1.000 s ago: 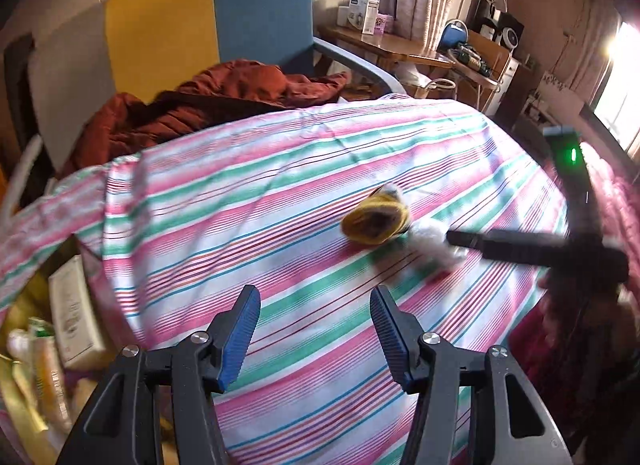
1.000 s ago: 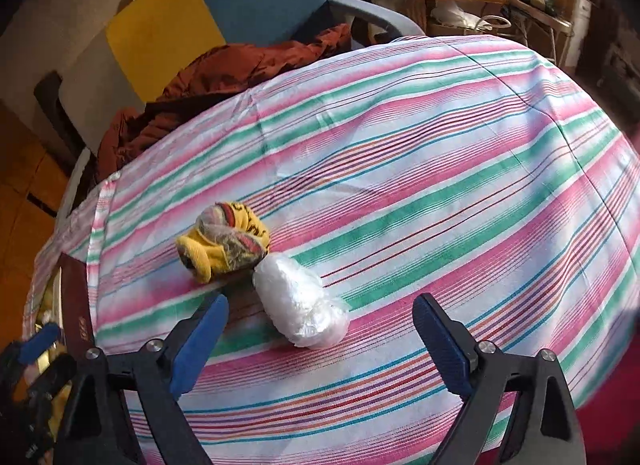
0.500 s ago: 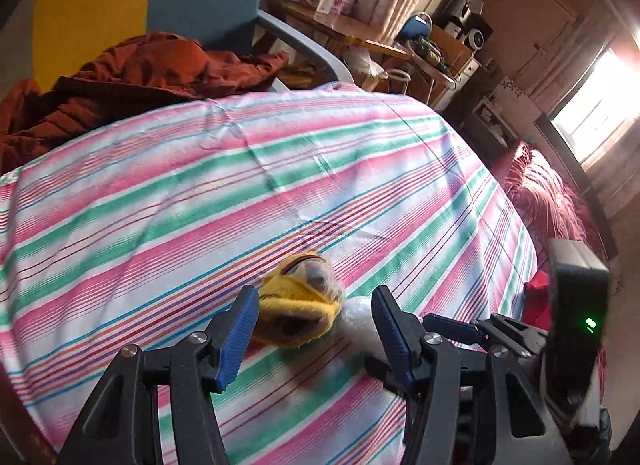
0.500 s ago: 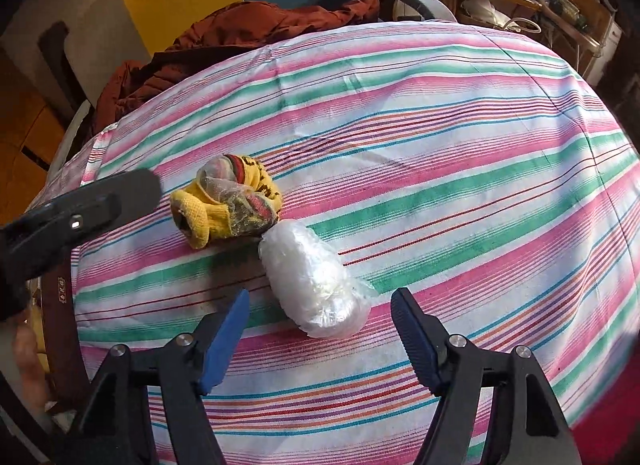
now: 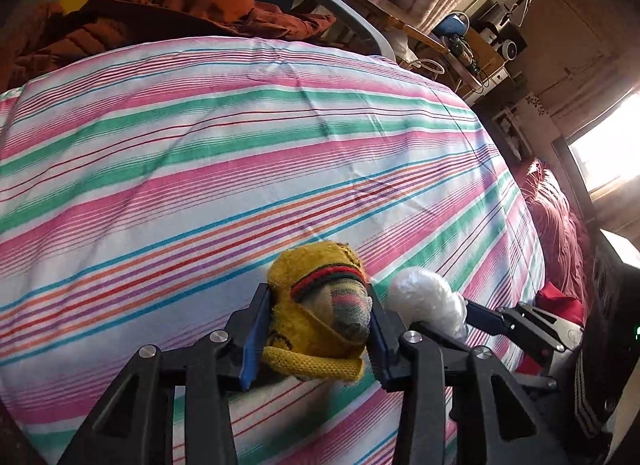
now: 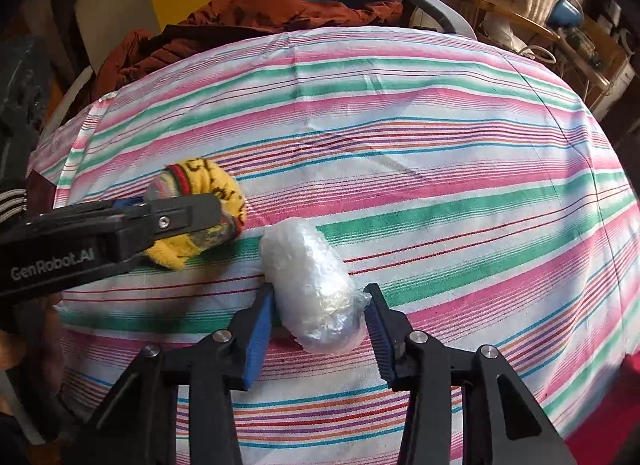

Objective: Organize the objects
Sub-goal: 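Grasp the yellow knitted toy with the left tool while the right tool grasps the plastic-wrapped item, then carry the knitted toy and wrapped item into the gold tray and release both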

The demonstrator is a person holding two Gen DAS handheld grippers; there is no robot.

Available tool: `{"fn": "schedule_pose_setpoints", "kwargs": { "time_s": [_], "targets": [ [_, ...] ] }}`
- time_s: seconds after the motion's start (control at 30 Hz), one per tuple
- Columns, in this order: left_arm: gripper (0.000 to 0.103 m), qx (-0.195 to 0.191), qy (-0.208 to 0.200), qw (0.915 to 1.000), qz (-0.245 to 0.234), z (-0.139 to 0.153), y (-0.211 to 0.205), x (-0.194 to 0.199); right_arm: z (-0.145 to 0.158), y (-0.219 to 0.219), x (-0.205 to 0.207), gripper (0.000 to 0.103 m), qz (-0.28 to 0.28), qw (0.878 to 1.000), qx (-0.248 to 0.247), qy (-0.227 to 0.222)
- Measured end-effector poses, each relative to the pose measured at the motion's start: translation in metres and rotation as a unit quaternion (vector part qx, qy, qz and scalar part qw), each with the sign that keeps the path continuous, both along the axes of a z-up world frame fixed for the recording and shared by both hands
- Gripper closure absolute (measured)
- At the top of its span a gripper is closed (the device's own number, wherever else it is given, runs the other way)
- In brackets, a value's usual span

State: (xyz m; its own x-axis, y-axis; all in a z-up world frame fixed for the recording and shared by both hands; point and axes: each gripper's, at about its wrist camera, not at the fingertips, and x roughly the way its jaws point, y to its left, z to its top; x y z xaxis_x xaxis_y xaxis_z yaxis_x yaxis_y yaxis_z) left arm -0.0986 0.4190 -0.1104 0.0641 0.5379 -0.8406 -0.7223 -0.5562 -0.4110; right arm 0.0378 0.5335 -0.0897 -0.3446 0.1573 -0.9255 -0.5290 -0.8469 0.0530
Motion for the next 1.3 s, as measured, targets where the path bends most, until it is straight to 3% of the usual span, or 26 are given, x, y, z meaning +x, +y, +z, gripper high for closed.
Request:
{"fn": "schedule_pose_setpoints", "kwargs": {
  "time_s": [0.23, 0.37, 0.7, 1.0, 1.3],
  "targets": [
    [0.061, -0.017, 0.073, 0.9965, 0.036, 0.02, -0.048, 0.027, 0.007, 0.003, 0.003, 0.061, -0.005, 1.0, 0.01, 0.016],
    [0.061, -0.017, 0.133, 0.9897, 0.051, 0.04, -0.075, 0.044, 0.018, -0.007, 0.001, 0.061, 0.02, 0.999, 0.01, 0.043],
    [0.061, 0.0, 0.225, 0.9702, 0.088, 0.087, -0.131, 0.076, 0.022, -0.019, -0.001, 0.061, 0.043, 0.997, 0.034, 0.055],
    [0.061, 0.016, 0.262, 0.9559, 0.133, 0.121, -0.192, 0.09, 0.028, -0.031, -0.005, 0.061, 0.063, 0.995, 0.049, 0.063],
    [0.061, 0.01, 0.256, 0.951, 0.173, 0.119, -0.248, 0.086, 0.022, -0.049, -0.007, 0.061, 0.086, 0.993, 0.06, 0.047]
  ]
}}
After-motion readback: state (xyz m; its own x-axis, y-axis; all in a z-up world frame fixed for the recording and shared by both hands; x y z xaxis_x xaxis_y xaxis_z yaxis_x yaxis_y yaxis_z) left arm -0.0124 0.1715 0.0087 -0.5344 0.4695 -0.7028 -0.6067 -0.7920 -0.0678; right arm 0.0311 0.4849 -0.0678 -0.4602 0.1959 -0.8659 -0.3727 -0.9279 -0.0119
